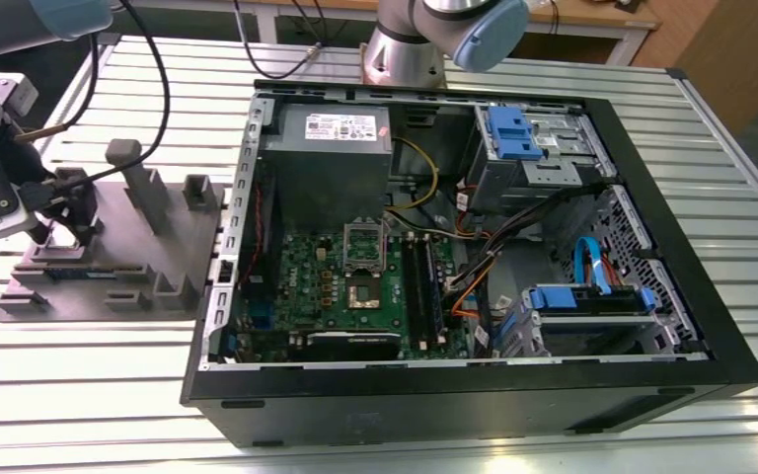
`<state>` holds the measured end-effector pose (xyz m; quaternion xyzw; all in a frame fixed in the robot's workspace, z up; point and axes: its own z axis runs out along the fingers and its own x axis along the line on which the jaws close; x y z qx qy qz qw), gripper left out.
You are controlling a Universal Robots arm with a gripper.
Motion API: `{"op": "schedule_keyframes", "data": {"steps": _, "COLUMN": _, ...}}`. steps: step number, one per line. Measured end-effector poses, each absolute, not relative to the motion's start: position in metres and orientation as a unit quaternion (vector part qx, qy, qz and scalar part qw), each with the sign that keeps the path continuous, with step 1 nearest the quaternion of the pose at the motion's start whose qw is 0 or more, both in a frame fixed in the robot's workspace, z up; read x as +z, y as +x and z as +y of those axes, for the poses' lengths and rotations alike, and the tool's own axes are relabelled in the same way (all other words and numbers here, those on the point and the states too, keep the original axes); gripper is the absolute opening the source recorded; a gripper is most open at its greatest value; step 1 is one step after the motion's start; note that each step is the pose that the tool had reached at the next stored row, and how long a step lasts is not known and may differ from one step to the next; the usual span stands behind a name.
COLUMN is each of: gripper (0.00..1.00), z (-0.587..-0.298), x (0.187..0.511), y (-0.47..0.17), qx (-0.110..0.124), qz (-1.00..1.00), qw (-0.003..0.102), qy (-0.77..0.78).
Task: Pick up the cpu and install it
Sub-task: 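Pick up the cpu and move it towards the insertion slot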
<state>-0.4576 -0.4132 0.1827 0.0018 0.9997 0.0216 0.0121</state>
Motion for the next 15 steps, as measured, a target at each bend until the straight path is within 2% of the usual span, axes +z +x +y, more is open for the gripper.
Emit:
{"op": "schedule_keyframes", "data": {"steps": 1, "gripper": 0.58, "z": -0.413, "x": 0.183, "y": -0.458, "qx": 0.022, "qz": 1.000, "qw": 0.012, "qy": 0.002}}
{"op": "schedule_keyframes", "data": {"steps": 2, "gripper": 0.51, "z": -0.413, "x": 0.183, "y": -0.458, "qx": 0.022, "qz": 1.000, "qw": 0.012, "qy": 0.002}}
{"op": "schedule_keyframes", "data": {"steps": 7, "gripper": 0.50, "z": -0.413, "x": 0.183, "y": -0.458, "qx": 0.022, "qz": 1.000, "qw": 0.012, "qy": 0.002}}
{"op": "schedule_keyframes", "data": {"steps": 8, "gripper": 0.47, "z": -0.413, "x": 0.184, "y": -0.458, "qx": 0.022, "qz": 1.000, "qw": 0.012, "qy": 0.002}}
{"op": "schedule_keyframes", "data": {"steps": 15, "gripper": 0.47, "z": -0.413, "x": 0.193, "y": -0.458, "qx": 0.022, "qz": 1.000, "qw": 0.012, "qy": 0.002}}
